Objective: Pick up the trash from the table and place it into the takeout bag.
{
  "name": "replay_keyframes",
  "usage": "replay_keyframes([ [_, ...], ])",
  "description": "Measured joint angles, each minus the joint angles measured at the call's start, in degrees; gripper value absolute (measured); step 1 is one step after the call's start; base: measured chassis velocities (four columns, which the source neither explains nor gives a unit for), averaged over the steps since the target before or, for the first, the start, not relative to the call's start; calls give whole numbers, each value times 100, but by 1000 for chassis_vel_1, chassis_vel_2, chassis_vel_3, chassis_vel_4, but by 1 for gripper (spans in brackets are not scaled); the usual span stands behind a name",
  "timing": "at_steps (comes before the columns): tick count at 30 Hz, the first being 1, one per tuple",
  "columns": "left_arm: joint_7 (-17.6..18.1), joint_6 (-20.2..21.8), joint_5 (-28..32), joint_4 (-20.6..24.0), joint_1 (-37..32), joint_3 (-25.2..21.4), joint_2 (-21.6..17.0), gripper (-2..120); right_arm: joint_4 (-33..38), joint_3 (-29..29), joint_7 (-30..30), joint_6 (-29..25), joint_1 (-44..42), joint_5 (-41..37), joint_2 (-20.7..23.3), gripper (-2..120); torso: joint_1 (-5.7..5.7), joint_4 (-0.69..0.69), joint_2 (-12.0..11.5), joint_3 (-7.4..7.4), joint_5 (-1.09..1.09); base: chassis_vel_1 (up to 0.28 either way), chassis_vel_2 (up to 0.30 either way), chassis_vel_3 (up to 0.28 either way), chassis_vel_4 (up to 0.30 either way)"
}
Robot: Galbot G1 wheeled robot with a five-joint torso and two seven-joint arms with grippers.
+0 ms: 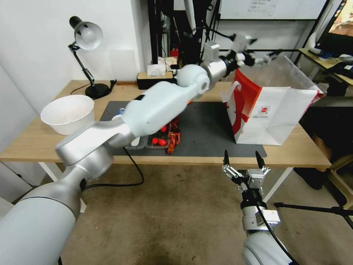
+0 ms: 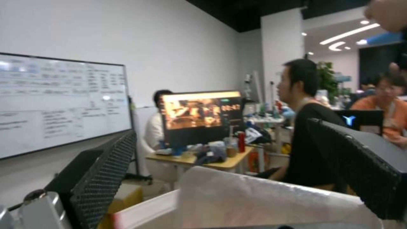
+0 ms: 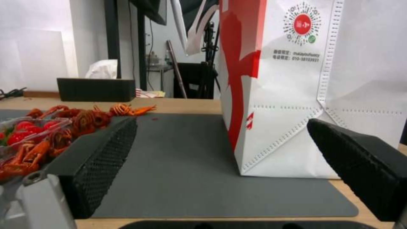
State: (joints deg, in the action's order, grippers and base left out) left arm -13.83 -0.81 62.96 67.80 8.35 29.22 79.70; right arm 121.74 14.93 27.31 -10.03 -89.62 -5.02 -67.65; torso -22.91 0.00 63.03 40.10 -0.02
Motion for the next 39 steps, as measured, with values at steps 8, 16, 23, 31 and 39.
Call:
replay_keyframes([
  [8, 249, 115, 14, 1084, -629, -461, -1233, 100, -23, -25, -3, 35, 46, -1, 9, 100, 0, 2, 0, 0, -2, 0, 0, 0, 0],
  [16, 397, 136, -4, 1967, -1486, -1074, -2253, 100, -42, -18, -2, 42, 54, -9, 56, 100, 0, -1, 0, 0, 0, 0, 0, 0, 0],
  [23, 552, 186, -145, 2676, -2570, -1883, -3069, 100, -76, -40, -1, 42, 88, -11, 57, 100, 0, 0, 0, 1, -2, 0, 0, 0, 0],
  [31, 553, 134, -363, 3435, -4126, -3154, -3812, 100, -133, -105, -6, 36, 98, -12, 44, 100, 0, 1, 0, 0, 0, 0, 0, 0, 0],
  [39, 725, -146, -860, 4026, -6066, -4570, -3924, 100, -162, -140, -14, 4, 70, -3, 4, 100, -1, 0, 0, 0, 1, 0, 0, 0, 0],
])
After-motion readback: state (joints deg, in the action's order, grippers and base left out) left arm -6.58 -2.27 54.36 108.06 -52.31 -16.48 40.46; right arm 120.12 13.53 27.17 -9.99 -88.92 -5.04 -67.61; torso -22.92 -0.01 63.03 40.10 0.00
